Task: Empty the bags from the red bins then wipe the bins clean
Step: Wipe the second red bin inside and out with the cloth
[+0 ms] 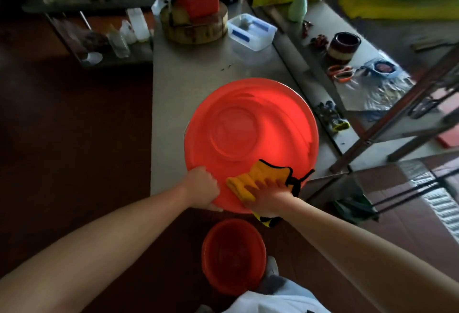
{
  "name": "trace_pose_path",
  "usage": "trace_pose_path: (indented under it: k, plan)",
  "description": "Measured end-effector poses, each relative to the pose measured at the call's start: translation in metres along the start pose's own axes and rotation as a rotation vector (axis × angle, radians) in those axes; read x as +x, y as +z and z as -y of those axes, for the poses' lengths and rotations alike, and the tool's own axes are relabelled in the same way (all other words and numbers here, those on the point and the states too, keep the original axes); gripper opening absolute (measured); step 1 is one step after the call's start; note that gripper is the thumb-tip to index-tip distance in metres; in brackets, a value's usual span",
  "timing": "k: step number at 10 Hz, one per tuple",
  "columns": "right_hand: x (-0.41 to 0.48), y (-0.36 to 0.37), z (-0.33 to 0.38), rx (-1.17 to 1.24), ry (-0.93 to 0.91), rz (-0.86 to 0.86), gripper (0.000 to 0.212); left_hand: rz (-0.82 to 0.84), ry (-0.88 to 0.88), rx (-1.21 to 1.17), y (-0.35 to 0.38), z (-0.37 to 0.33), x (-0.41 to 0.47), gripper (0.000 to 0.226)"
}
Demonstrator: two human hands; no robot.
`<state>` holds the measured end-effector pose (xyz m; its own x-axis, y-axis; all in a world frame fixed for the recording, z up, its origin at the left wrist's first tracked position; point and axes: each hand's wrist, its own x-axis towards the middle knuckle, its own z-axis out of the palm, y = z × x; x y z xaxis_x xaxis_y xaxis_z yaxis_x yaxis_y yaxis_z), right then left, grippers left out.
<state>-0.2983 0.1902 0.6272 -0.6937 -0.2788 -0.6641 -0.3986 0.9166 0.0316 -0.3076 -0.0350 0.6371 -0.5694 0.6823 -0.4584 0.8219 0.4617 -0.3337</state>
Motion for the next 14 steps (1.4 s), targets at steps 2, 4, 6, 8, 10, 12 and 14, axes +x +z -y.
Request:
trace_pose_path:
  k: [2, 4, 6, 8, 10, 12, 14]
  plan:
    - [0.02, 0.0, -0.005, -0.022, 0.016, 0.022, 0.069, 0.004, -0.023, 0.0, -0.009, -0.005, 0.002, 0.075]
    - [0.065, -0.005, -0.019, -0.006, -0.01, 0.025, 0.064, -0.005, 0.008, -0.03, -0.004, -0.006, 0.011, 0.077]
    - [0.113, -0.013, -0.035, 0.152, -0.058, -0.004, 0.065, 0.018, 0.032, -0.051, -0.001, -0.005, 0.02, 0.077]
    - [0.186, 0.005, -0.051, 0.282, -0.099, -0.014, 0.075, 0.015, -0.032, -0.082, -0.01, -0.013, 0.031, 0.076]
    - [0.158, -0.007, -0.046, 0.2, -0.136, -0.048, 0.073, 0.019, -0.046, -0.099, -0.014, -0.018, 0.033, 0.071]
    - [0.106, -0.004, -0.038, 0.07, -0.189, -0.031, 0.068, 0.077, -0.066, -0.1, -0.031, -0.021, 0.031, 0.061]
    - [0.035, -0.002, -0.029, 0.016, -0.188, -0.033, 0.068, 0.115, -0.058, -0.058, -0.036, -0.016, 0.021, 0.069]
